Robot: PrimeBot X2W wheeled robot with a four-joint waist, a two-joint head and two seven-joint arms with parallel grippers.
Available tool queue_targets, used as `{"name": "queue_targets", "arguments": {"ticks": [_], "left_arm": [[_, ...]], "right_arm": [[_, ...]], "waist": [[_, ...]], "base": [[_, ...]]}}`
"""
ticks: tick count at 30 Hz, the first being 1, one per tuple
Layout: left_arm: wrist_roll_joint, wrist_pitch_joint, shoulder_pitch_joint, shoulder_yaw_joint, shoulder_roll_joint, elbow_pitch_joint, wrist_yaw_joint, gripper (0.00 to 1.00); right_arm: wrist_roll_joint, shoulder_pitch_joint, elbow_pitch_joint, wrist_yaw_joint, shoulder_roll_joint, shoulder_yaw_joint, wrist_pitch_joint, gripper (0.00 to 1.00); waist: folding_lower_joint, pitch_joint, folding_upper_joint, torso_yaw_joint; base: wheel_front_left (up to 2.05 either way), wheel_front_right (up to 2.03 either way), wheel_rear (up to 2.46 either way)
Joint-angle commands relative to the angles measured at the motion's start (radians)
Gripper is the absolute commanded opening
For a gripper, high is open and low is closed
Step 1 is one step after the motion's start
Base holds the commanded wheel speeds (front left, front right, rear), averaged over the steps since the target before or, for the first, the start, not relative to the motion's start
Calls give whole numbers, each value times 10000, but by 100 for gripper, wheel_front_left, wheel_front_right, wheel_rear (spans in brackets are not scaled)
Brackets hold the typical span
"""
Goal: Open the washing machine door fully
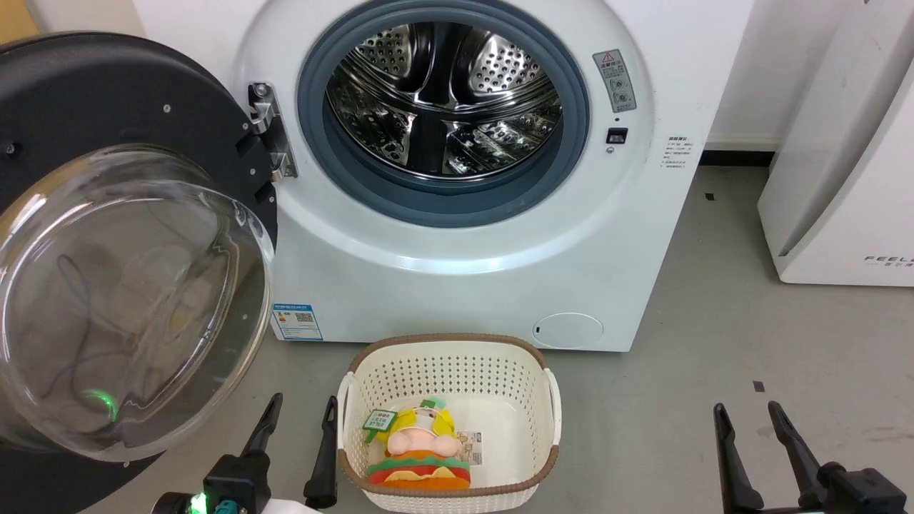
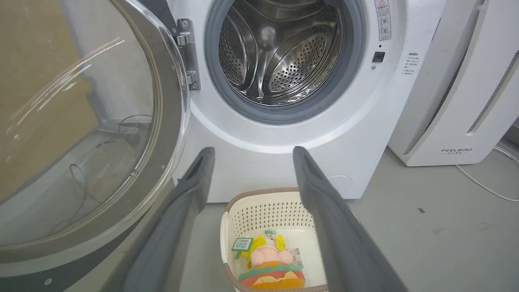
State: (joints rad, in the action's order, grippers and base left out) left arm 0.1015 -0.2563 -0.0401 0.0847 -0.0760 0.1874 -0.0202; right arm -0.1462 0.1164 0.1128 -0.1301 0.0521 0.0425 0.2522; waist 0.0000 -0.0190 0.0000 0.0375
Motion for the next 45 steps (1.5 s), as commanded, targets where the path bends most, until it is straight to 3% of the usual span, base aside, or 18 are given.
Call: {"name": "queue_targets", "arguments": {"ticks": [1, 14, 15, 45], "left_arm": [[26, -55, 120, -34, 7, 41, 35, 100], [44, -55, 138, -136, -22, -93, 31, 100], [18, -55, 147, -135, -28, -172, 24, 0], [-189, 571, 86, -246, 55, -504, 43, 0]], "right_arm": [[-5, 121, -87, -6, -18, -26, -8, 100], [-57, 131, -59, -6, -18, -46, -3, 100], [-71, 127, -49, -6, -18, -48, 1, 0], [294, -264, -269, 0, -3, -121, -558, 0]], "waist": [[0, 10, 0, 11], [0, 71, 0, 109], [0, 78, 0, 112], [0, 101, 0, 6]], "base": [[0, 0, 0], [0, 0, 0], [0, 0, 0], [0, 0, 0]]}}
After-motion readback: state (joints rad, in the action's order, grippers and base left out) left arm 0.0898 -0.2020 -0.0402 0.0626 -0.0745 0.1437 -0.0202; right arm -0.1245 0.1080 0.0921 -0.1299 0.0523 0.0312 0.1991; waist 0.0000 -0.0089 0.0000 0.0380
